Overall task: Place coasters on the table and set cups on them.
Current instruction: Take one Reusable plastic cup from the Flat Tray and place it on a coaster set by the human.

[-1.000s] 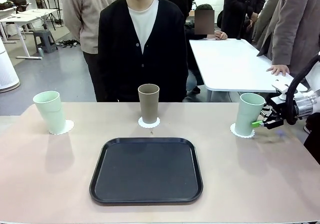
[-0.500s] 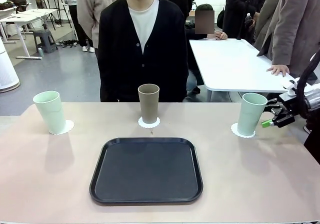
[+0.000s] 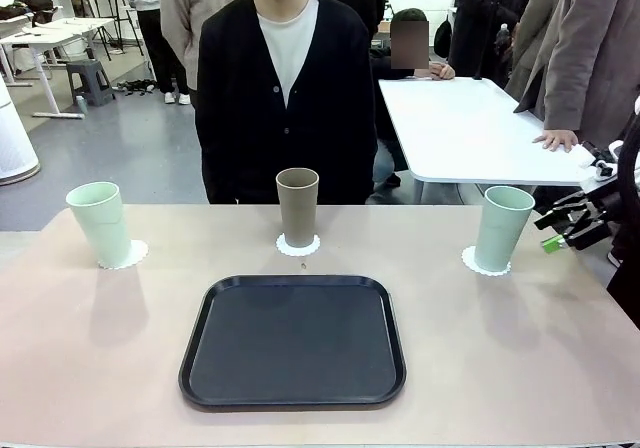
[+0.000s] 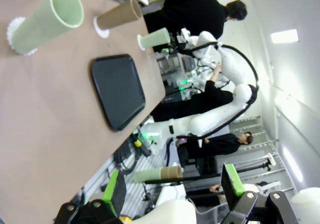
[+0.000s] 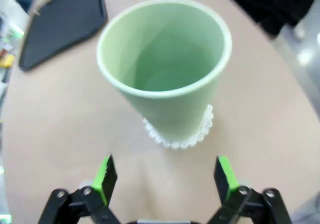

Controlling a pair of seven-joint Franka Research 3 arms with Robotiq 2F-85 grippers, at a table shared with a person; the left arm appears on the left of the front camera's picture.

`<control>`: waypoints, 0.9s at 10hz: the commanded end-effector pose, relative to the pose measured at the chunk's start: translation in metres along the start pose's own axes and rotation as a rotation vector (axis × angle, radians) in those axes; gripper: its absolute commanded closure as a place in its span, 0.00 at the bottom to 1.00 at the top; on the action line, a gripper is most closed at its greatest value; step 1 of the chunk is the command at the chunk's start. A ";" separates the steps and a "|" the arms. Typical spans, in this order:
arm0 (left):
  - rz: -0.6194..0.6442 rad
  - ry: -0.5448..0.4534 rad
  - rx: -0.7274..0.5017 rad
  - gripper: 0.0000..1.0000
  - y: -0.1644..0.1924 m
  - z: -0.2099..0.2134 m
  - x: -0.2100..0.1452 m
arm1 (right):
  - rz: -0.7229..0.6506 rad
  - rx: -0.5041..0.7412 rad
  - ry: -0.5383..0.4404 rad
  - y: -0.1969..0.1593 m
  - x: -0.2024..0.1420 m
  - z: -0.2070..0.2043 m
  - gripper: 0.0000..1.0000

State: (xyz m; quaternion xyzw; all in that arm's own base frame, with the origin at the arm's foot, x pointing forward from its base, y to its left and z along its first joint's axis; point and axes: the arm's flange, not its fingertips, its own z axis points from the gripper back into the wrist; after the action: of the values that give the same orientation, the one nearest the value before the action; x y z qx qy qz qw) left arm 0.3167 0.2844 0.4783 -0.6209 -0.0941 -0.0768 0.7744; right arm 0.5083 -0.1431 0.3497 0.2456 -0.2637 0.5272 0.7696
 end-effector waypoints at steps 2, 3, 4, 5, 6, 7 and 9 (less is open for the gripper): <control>-0.011 -0.007 -0.006 0.00 -0.004 0.005 -0.002 | -0.144 -0.108 0.316 0.089 0.077 0.047 0.00; -0.011 -0.007 -0.006 0.00 -0.004 0.005 -0.002 | -0.233 -0.106 0.372 0.105 0.097 0.059 0.00; -0.011 -0.007 -0.006 0.00 -0.004 0.005 -0.002 | -0.350 -0.133 0.368 0.119 0.118 0.069 0.00; -0.011 -0.007 -0.006 0.00 -0.004 0.005 -0.002 | -0.507 -0.173 0.409 0.136 0.141 0.073 0.00; -0.011 -0.007 -0.006 0.00 -0.004 0.005 -0.002 | -0.615 -0.198 0.397 0.152 0.165 0.078 0.00; -0.011 -0.007 -0.006 0.00 -0.004 0.005 -0.002 | -0.678 -0.219 0.325 0.165 0.187 0.085 0.00; -0.011 -0.007 -0.006 0.00 -0.004 0.005 -0.002 | -0.764 -0.140 0.273 0.174 0.201 0.102 0.00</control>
State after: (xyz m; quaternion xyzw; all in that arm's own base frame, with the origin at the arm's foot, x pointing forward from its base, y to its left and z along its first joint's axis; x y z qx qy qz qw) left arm 0.3168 0.2842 0.4785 -0.6209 -0.0941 -0.0771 0.7744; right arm 0.3860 -0.0110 0.5726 0.1601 -0.0771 0.2257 0.9579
